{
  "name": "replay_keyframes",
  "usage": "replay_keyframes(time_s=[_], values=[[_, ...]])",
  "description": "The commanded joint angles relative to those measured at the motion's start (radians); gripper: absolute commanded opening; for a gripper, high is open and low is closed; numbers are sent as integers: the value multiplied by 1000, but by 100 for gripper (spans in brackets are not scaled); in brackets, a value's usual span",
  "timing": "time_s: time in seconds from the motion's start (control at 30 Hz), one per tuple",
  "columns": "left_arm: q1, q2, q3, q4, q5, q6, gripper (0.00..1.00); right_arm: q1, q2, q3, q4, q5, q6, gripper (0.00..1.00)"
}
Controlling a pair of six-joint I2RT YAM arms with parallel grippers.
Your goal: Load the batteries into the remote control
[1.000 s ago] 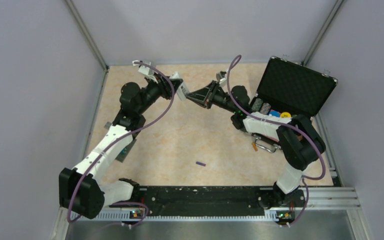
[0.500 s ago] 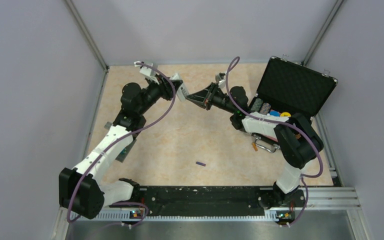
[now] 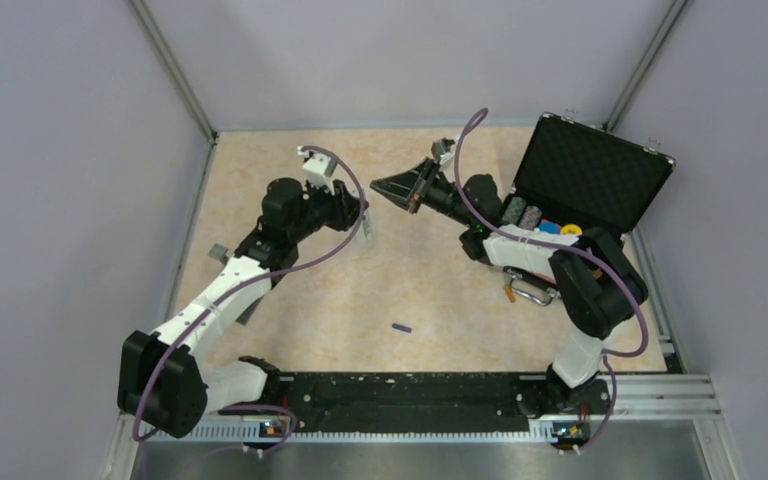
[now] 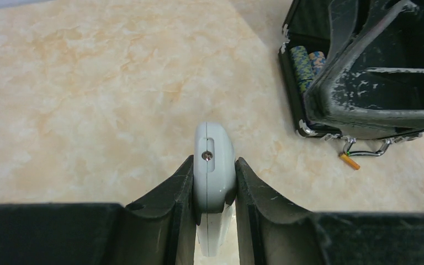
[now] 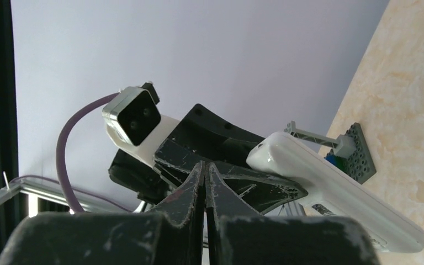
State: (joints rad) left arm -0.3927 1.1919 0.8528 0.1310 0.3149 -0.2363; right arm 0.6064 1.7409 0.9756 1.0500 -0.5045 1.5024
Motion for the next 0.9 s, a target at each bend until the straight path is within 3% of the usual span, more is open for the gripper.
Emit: replay_keyframes(time_s=[0.0, 0.17, 0.23, 0.37, 0.5, 0.63, 0.87], values=[[-2, -22, 3, 16, -58, 1, 0, 4, -64, -6, -29, 25, -33, 0], [2, -29, -5, 32, -68, -40, 0, -10, -141, -40, -241, 69, -97, 0], [3, -32, -5, 40, -69, -75, 0, -12, -179, -44, -405, 110, -151, 15], [9, -40, 13, 60, -60, -186, 0, -17, -232, -21, -574, 148, -319, 58], [13, -42, 75, 34, -52, -318, 0, -18, -279, 28, -665, 139, -499, 78], [15, -61, 114, 43, -64, -453, 0, -17, -315, 14, -651, 126, -536, 86], [15, -109, 100, 161, -79, -673, 0, -15, -322, -34, -467, 66, -386, 88]])
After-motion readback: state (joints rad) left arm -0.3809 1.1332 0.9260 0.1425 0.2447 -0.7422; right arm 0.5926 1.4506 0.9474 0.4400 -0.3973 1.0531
